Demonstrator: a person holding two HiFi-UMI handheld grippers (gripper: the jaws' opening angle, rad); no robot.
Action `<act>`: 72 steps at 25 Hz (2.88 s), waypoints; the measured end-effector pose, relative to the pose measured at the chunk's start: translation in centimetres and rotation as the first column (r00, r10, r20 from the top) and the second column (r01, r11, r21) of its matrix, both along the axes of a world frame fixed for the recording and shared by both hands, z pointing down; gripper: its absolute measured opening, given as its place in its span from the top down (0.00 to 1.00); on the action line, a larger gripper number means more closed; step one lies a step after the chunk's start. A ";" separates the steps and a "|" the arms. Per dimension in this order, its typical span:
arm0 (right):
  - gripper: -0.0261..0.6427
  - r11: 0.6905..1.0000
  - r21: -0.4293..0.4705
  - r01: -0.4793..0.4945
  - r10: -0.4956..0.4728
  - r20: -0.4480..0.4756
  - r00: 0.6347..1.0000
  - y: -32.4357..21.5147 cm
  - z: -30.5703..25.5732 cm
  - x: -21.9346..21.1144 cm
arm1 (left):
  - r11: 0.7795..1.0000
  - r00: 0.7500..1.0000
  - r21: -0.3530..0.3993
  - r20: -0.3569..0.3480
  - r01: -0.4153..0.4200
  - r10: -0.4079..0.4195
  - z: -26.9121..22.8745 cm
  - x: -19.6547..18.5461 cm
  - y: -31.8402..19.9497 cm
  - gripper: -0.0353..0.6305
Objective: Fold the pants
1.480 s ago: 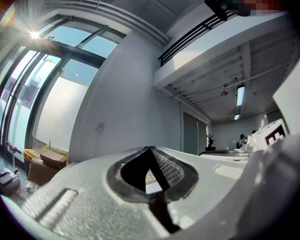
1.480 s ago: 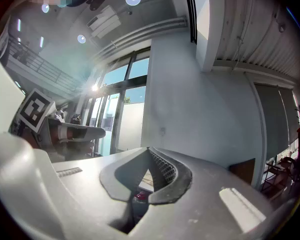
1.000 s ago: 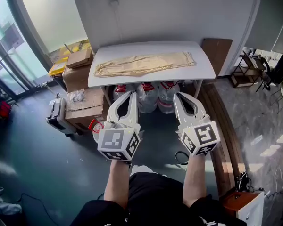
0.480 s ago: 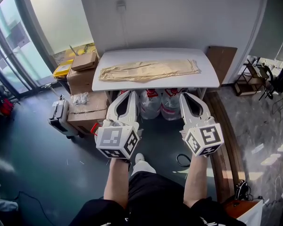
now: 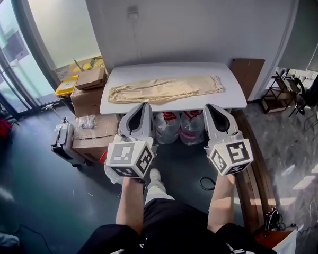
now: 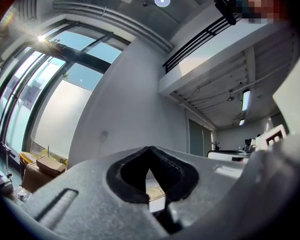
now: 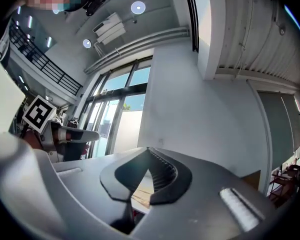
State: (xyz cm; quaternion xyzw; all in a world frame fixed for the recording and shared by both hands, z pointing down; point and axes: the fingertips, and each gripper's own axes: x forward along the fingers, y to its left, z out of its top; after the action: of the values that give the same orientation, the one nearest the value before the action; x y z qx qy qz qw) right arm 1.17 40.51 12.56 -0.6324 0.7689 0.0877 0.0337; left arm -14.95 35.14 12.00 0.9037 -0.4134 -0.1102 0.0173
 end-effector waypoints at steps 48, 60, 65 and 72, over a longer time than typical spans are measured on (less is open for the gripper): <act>0.95 0.973 -0.214 0.091 -0.090 0.011 0.996 -42.9 8.2 -1.8 | 0.958 1.000 -0.288 0.002 0.007 -0.007 10.2 0.2 -43.2 0.94; 0.95 0.978 -0.186 0.100 -0.094 0.042 0.995 -47.8 7.5 5.1 | 0.968 1.000 -0.250 0.013 -0.013 0.017 8.8 7.6 -47.1 0.94; 0.95 0.971 -0.232 0.055 -0.046 0.045 0.998 -48.2 9.7 8.8 | 0.951 0.997 -0.302 0.024 -0.065 0.075 11.2 11.8 -48.1 0.94; 0.95 0.952 -0.297 -0.070 0.092 0.061 0.994 -46.8 12.7 16.1 | 0.920 0.978 -0.348 0.031 -0.183 0.206 13.6 20.0 -48.3 0.94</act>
State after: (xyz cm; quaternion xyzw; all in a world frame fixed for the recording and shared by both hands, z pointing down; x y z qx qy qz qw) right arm 17.26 -6.29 25.26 -0.6641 0.7451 -0.0498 -0.0361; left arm 5.07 -13.17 25.63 0.9266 -0.3347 -0.0038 0.1714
